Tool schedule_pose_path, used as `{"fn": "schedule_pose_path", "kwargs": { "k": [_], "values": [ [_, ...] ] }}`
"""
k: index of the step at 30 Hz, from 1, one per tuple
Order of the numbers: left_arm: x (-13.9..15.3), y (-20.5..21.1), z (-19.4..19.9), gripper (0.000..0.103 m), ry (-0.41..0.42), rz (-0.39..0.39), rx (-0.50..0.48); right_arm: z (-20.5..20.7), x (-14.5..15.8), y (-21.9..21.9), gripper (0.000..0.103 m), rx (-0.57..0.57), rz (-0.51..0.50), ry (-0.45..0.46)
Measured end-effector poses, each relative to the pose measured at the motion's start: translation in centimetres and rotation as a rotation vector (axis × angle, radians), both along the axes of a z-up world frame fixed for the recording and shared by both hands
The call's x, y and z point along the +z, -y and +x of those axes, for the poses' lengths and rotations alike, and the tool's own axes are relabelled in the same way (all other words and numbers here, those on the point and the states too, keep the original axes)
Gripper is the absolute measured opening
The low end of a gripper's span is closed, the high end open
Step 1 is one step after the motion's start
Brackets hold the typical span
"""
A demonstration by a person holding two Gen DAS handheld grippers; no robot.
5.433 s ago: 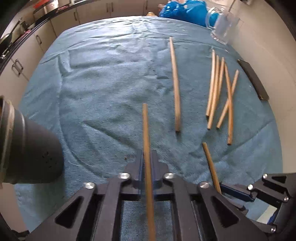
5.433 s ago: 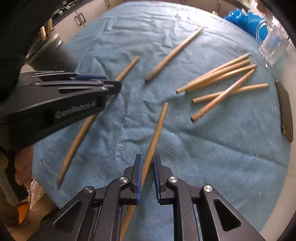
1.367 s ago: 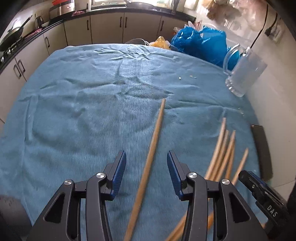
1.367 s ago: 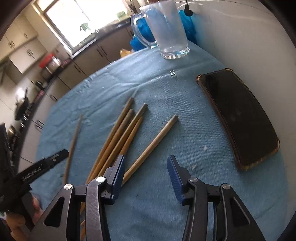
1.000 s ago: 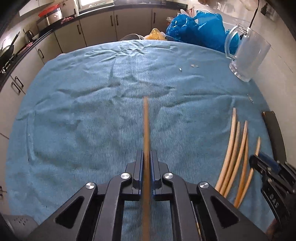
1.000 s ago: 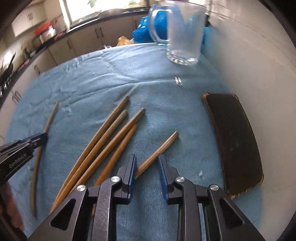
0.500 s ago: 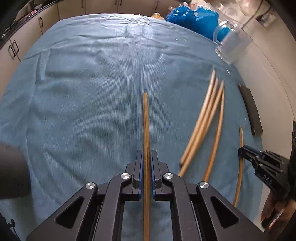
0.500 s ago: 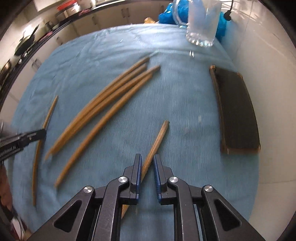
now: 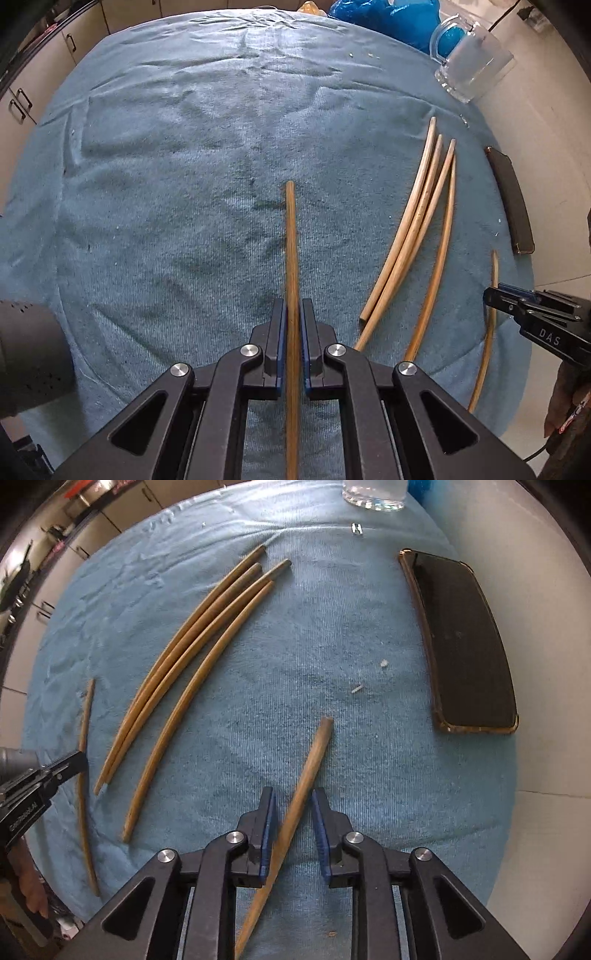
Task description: Organize utensils
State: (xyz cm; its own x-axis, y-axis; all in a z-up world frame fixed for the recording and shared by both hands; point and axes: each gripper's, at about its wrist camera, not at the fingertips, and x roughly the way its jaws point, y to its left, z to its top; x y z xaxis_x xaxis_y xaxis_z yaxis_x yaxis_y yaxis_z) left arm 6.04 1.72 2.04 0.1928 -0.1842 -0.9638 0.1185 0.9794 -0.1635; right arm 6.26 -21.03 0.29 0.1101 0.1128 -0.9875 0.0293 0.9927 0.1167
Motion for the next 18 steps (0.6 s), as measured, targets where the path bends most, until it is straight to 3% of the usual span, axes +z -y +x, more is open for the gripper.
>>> {"fn": "schedule_pose_path", "kwargs": {
  "k": [6,8,9,12,18],
  "values": [
    [0.0,0.8,-0.1,0.007,0.03,0.026,-0.029,0.7,0.0,-2.0,0.027,0.062,-0.085,-0.009],
    [-0.1,0.7,-0.6,0.007,0.058,0.022,-0.033,0.2,0.1,-2.5,0.021,0.069,-0.086,0.031],
    [0.0,0.4,-1.0,0.006,0.071,0.003,-0.02,-0.3,0.2,-2.8,0.015,0.079,-0.089,0.06],
    [0.2,-0.6,-2.2,0.006,0.093,-0.068,0.008,-1.8,0.4,-3.2,0.009,0.093,-0.097,0.133],
    [3.3,-2.1,-6.2,0.006,0.241,-0.123,0.003,-5.0,1.7,-2.6,0.008,0.041,0.03,0.249]
  ]
}}
